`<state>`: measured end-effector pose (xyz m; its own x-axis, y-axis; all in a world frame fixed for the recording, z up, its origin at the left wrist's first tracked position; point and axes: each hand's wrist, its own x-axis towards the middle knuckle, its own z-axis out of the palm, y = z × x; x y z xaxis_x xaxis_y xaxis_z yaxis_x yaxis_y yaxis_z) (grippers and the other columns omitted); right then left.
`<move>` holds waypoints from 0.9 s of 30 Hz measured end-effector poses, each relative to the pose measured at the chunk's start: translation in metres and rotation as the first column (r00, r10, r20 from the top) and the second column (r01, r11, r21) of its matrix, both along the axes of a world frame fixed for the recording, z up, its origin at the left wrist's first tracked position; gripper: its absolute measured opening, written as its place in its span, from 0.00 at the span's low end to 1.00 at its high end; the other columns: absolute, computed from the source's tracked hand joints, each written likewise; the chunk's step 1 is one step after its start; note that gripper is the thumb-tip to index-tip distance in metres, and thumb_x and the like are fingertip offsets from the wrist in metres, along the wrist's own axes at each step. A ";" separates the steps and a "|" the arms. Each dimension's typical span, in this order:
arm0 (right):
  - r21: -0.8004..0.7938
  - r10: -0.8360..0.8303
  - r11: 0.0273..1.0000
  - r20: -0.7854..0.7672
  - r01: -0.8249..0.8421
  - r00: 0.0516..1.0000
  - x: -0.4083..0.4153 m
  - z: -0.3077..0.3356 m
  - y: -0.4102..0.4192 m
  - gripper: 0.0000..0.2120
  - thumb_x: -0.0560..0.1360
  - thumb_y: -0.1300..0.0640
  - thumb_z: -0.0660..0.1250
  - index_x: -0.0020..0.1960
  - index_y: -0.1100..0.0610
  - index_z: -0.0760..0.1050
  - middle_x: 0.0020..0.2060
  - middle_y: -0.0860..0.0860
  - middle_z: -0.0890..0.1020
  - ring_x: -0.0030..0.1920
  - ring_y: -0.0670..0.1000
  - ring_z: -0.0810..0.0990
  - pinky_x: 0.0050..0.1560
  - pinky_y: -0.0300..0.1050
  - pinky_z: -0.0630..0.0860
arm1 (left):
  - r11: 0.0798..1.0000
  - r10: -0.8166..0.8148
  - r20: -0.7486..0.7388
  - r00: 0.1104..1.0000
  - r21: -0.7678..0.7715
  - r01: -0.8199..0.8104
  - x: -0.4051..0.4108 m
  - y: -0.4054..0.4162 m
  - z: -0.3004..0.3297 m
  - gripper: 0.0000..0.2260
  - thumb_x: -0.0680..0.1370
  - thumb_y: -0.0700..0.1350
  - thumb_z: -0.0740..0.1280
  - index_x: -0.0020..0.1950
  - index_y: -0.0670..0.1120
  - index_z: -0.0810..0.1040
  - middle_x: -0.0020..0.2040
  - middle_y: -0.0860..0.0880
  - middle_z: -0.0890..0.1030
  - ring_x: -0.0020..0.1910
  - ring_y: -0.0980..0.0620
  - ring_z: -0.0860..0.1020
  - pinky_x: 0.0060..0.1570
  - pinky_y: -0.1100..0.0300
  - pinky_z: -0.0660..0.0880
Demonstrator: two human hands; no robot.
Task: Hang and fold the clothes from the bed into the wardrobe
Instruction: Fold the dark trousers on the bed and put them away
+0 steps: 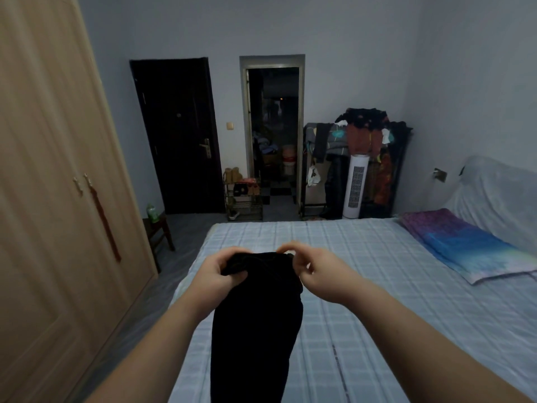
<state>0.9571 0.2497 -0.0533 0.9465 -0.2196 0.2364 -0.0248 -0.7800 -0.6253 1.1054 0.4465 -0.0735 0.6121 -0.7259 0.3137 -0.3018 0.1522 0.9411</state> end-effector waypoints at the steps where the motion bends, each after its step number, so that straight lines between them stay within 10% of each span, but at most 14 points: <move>1: 0.004 -0.006 1.000 0.048 0.005 0.999 -0.001 -0.002 0.000 0.21 0.78 0.63 0.60 0.60 0.38 0.72 0.39 0.45 0.78 0.40 0.43 0.78 0.44 0.40 0.77 | 1.000 -0.007 -0.043 0.999 -0.020 0.006 0.000 0.002 0.000 0.18 0.75 0.27 0.67 0.49 0.51 0.84 0.47 0.46 0.84 0.50 0.46 0.83 0.51 0.54 0.79; 18: -0.080 0.090 0.992 -0.100 -0.099 0.991 -0.010 -0.005 0.000 0.13 0.71 0.50 0.75 0.53 0.40 0.76 0.54 0.35 0.68 0.55 0.42 0.73 0.61 0.45 0.75 | 0.993 -0.095 -0.089 0.991 -0.072 0.089 0.007 0.024 0.004 0.14 0.69 0.37 0.72 0.54 0.45 0.83 0.51 0.40 0.83 0.52 0.41 0.82 0.53 0.48 0.78; 27: 0.479 0.312 0.843 -0.063 -0.246 0.948 -0.028 -0.003 0.008 0.11 0.69 0.62 0.73 0.49 0.54 0.75 0.51 0.53 0.80 0.56 0.57 0.81 0.59 0.60 0.78 | 0.996 -0.082 -0.143 0.986 -0.037 0.077 0.016 0.030 0.005 0.12 0.71 0.37 0.71 0.54 0.44 0.83 0.51 0.37 0.83 0.52 0.39 0.82 0.54 0.45 0.78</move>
